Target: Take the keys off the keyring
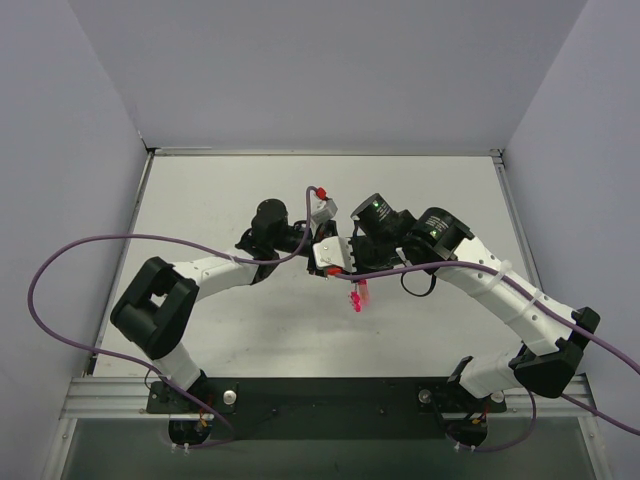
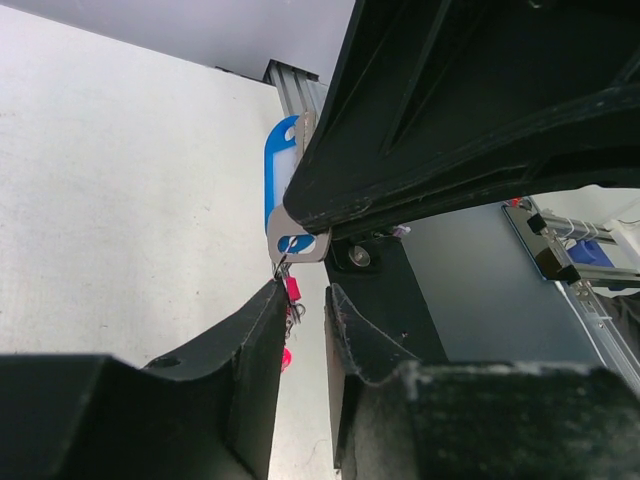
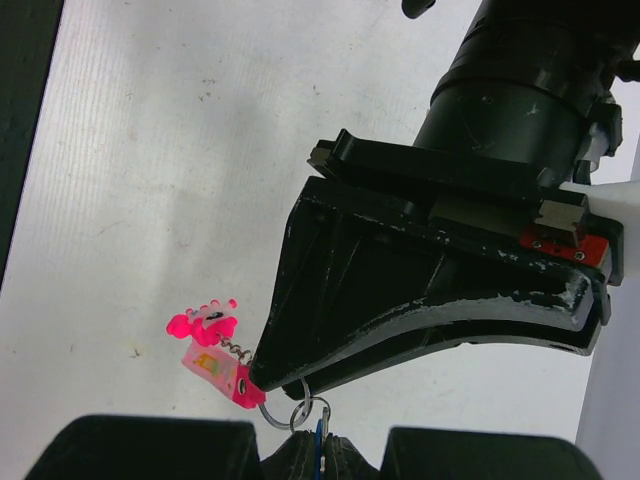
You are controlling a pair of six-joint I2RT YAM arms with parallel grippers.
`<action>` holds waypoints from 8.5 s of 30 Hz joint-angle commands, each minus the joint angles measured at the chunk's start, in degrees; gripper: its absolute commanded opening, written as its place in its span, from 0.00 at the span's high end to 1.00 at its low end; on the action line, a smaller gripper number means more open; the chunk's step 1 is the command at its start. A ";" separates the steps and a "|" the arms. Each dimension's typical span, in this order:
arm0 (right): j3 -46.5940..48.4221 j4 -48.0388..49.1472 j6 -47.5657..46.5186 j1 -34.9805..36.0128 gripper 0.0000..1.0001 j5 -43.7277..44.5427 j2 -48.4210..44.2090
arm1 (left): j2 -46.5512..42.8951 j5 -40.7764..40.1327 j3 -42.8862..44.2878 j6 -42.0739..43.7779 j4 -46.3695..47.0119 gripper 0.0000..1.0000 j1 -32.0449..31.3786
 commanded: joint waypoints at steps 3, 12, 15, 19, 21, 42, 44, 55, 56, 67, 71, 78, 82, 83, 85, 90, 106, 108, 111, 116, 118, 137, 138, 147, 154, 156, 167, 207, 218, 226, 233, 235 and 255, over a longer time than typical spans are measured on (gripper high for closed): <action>1.12 0.26 0.66 -0.34 1.00 0.91 0.26 | -0.30 0.61 2.47 1.15 1.30 0.77 -0.36; 0.24 0.69 0.58 -0.77 1.00 1.79 -0.01 | -1.17 -1.49 2.91 3.61 -2.74 1.00 -0.28; -0.73 1.57 0.58 -1.13 1.00 2.31 -0.62 | -1.96 -2.90 2.30 3.61 -2.74 1.00 0.34; -3.18 3.33 0.66 -2.70 1.00 2.93 -2.38 | -2.76 -5.80 1.85 4.40 -4.23 1.00 1.83; -3.89 3.77 0.75 -3.32 1.00 3.02 -2.99 | -3.37 -8.08 1.85 5.10 -6.16 1.00 2.27; -0.12 4.30 1.11 -0.52 1.00 3.46 1.65 | -1.88 -8.79 4.23 6.42 -11.09 1.00 1.13; 1.20 3.77 0.84 0.45 1.00 3.89 2.27 | -1.62 -8.53 4.49 6.60 -11.79 1.00 0.96; 1.65 1.57 0.31 3.09 1.00 5.30 2.90 | -2.05 -11.85 5.46 10.37 -17.84 1.00 0.43; 1.29 1.57 0.31 3.09 1.00 5.30 2.28 | -2.23 -12.82 5.55 10.73 -18.56 1.00 0.60; -1.78 2.89 0.66 1.78 1.00 6.88 -1.24 | -1.96 -25.84 7.57 13.99 -27.36 1.00 2.01; -4.67 4.82 1.10 -0.60 1.00 6.71 -3.08 | -2.67 -26.37 6.08 11.53 -24.81 1.00 4.12; -10.13 8.16 1.63 -5.52 1.00 3.37 -6.42 | -3.72 -24.18 3.97 7.84 -19.02 1.00 6.32; -11.98 9.83 2.33 -6.93 1.00 0.83 -6.34 | -3.90 -21.02 2.83 5.81 -15.32 1.00 6.41; -12.24 10.10 2.51 -7.10 1.00 0.21 -5.99 | -3.90 -20.40 2.82 5.55 -14.79 1.00 6.41; -12.86 10.62 3.12 -7.63 1.00 -0.76 -5.81 | -3.90 -18.04 2.56 4.85 -12.77 1.00 6.41; -13.04 14.14 6.45 -9.47 1.00 -7.25 -4.76 | -4.08 -10.92 0.54 0.90 -3.30 1.00 6.32; -5.65 15.20 24.48 -26.70 0.76 -49.69 2.27 | -5.22 -9.06 0.36 1.86 -2.83 1.00 5.70; -5.83 15.11 25.18 -26.97 0.76 -51.20 3.24 | -5.31 -9.05 0.36 1.86 -2.92 1.00 5.70; -6.27 15.29 25.62 -27.05 0.77 -51.39 4.03 | -5.66 -8.88 0.27 1.86 -2.92 1.00 5.70; -6.44 15.72 25.80 -28.19 0.78 -51.30 5.09 | -5.83 -8.70 0.18 1.77 -2.74 1.00 5.61; -6.44 16.07 26.15 -28.98 0.79 -52.00 5.44 | -5.83 -8.61 0.18 1.77 -2.57 1.00 5.61; -8.82 17.74 25.10 -29.25 0.76 -49.90 7.38 | -5.83 -7.82 0.19 -0.08 -0.64 1.00 5.70; -8.99 17.92 25.10 -29.43 0.76 -49.72 7.38 | -5.92 -7.65 0.10 -0.08 -0.63 1.00 5.70; -10.22 21.61 28.87 -31.36 0.66 -50.60 6.58 | -6.10 -7.21 -0.08 -0.78 0.33 1.00 5.70; -12.51 25.83 31.34 -31.45 0.64 -48.92 5.27 | -6.27 -7.38 -0.08 -0.78 0.42 1.00 5.88; -12.77 25.83 31.34 -31.45 0.64 -50.23 5.18 | -6.19 -7.39 -0.08 -0.69 0.25 1.00 5.88; -14.53 25.57 30.02 -31.27 0.61 -56.65 3.77 | -6.27 -7.74 0.10 -0.43 -0.28 1.00 5.97; -17.78 30.66 28.96 -30.39 0.78 -54.64 3.95 | -5.39 -7.82 0.27 -0.96 -0.63 1.00 6.14; -18.84 30.40 27.82 -31.80 0.98 -54.81 1.75 | -5.31 -8.00 0.36 -0.61 -0.98 1.00 6.23; -17.87 27.68 25.72 -32.50 1.00 -52.97 0.87 | -5.75 -10.37 0.27 1.50 -3.62 1.00 6.67; -16.99 25.66 25.19 -32.94 1.00 -52.09 2.45 | -6.10 -11.51 -0.78 -0.60 -1.16 1.00 7.81; -16.64 25.22 25.10 -32.86 1.00 -51.83 2.98 | -6.10 -11.87 -1.31 -2.27 0.76 1.00 8.34; -14.18 21.96 24.13 -32.86 1.00 -56.30 1.67 | -5.04 -8.62 -0.96 -4.39 3.32 0.68 7.73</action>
